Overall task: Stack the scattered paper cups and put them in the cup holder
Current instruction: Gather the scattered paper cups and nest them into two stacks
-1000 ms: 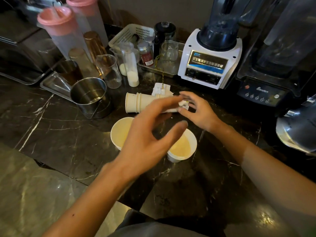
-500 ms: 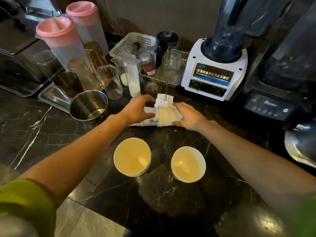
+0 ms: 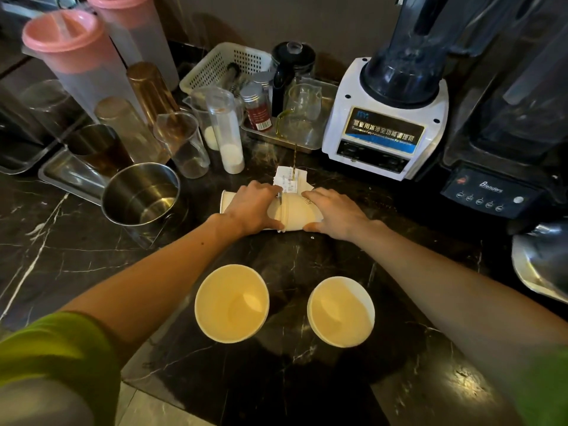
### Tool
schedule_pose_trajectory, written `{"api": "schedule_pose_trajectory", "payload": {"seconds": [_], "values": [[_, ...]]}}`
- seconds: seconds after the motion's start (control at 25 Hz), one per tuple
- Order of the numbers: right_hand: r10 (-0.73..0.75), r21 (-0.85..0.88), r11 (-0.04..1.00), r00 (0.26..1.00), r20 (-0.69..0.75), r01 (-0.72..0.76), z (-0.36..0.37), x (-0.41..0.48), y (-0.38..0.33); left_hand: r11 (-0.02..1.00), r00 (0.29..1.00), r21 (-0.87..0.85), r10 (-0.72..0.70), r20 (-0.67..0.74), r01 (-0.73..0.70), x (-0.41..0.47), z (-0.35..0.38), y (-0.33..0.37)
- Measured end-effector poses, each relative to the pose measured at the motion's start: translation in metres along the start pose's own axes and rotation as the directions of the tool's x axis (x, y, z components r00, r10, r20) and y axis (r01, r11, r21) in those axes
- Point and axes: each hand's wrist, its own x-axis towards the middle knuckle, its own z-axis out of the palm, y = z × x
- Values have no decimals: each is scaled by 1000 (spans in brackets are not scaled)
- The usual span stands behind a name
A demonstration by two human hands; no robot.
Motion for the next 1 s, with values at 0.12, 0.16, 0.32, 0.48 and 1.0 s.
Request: {"api": "schedule_pose_trajectory", "payload": {"seconds": [0.12, 0.16, 0.32, 0.48, 1.0], "values": [[8, 1, 1000, 1000, -26, -8, -2, -8, 1, 999, 999, -33, 32, -1, -32, -2, 0, 2], [10, 15, 1000, 999, -31, -10, -3, -10, 2, 997, 999, -64, 35, 1, -35, -2, 0, 2], [17, 49, 999, 998, -60, -14, -17, -32, 10, 988, 998, -141, 61, 14, -58, -11, -6, 11], [39, 22, 999, 996, -75, -37, -27, -52, 15, 992, 995, -99, 81, 66, -74, -14, -10, 22], [287, 500, 858, 919, -272, -119, -42, -123, 58, 915, 978, -361, 207, 41, -178, -15, -38, 66]]}}
